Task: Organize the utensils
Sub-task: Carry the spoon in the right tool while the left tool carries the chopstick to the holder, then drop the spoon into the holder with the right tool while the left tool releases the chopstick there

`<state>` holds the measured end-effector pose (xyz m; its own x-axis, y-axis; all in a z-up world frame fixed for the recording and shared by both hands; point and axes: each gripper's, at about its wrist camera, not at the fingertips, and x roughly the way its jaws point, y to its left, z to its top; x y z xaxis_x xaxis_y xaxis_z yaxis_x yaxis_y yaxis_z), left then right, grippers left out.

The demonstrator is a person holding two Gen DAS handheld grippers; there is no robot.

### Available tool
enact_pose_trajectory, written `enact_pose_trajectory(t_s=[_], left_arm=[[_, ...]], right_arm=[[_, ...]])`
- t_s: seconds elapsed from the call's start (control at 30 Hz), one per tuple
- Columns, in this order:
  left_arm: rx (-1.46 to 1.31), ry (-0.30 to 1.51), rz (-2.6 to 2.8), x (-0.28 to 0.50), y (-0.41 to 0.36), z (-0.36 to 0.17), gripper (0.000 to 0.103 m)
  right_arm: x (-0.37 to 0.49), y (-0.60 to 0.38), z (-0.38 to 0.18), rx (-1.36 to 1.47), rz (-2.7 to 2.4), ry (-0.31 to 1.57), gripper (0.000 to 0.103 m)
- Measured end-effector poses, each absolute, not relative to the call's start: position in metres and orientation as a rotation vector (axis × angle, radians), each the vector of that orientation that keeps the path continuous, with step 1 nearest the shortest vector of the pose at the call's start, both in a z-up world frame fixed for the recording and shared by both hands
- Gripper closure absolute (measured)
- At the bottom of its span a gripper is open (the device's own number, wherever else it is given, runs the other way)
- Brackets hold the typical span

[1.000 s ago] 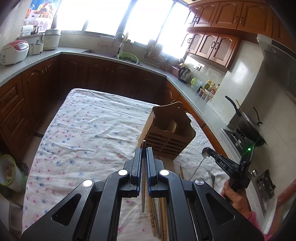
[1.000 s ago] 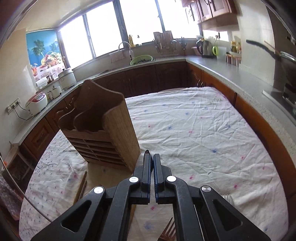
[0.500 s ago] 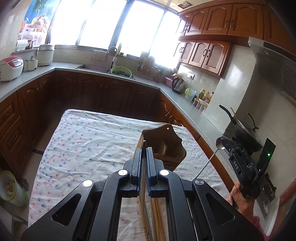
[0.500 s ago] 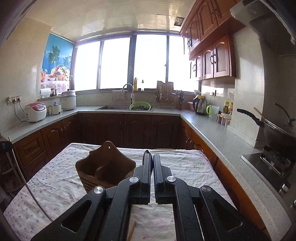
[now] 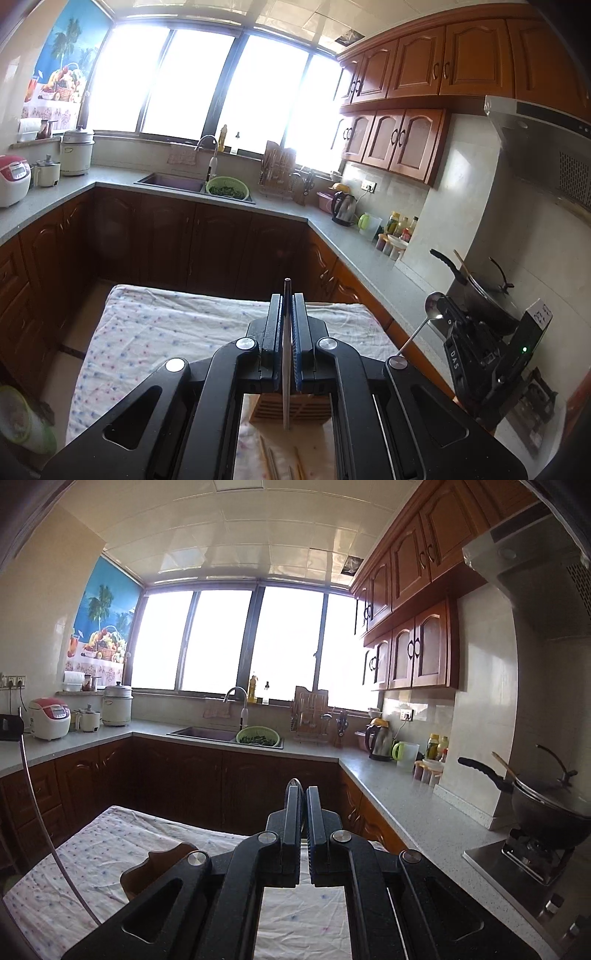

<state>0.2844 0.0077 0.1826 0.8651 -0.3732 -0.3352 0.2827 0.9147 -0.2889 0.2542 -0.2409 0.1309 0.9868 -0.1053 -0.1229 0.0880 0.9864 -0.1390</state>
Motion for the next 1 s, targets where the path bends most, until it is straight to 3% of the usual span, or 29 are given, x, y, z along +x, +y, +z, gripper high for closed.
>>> enact_pose_trajectory(t_s=[0.23, 0.67, 1.0], left_arm=[[-0.261, 0.370, -0.321, 0.332, -0.007, 0.184, 0.099], [-0.288, 0.496, -0.258, 0.390, -0.028, 0.093, 0.099], [-0.280, 0.514, -0.265, 0.394, -0.032, 0.073, 0.099]], right_arm=[[0.282, -0.227, 0.122, -0.210, -0.108, 0.109, 0.101], [0.323, -0.211, 0.057, -0.254, -0.061, 0.216, 0.100], [0.329, -0.222, 0.044, -0.150, 0.023, 0.309, 0.101]])
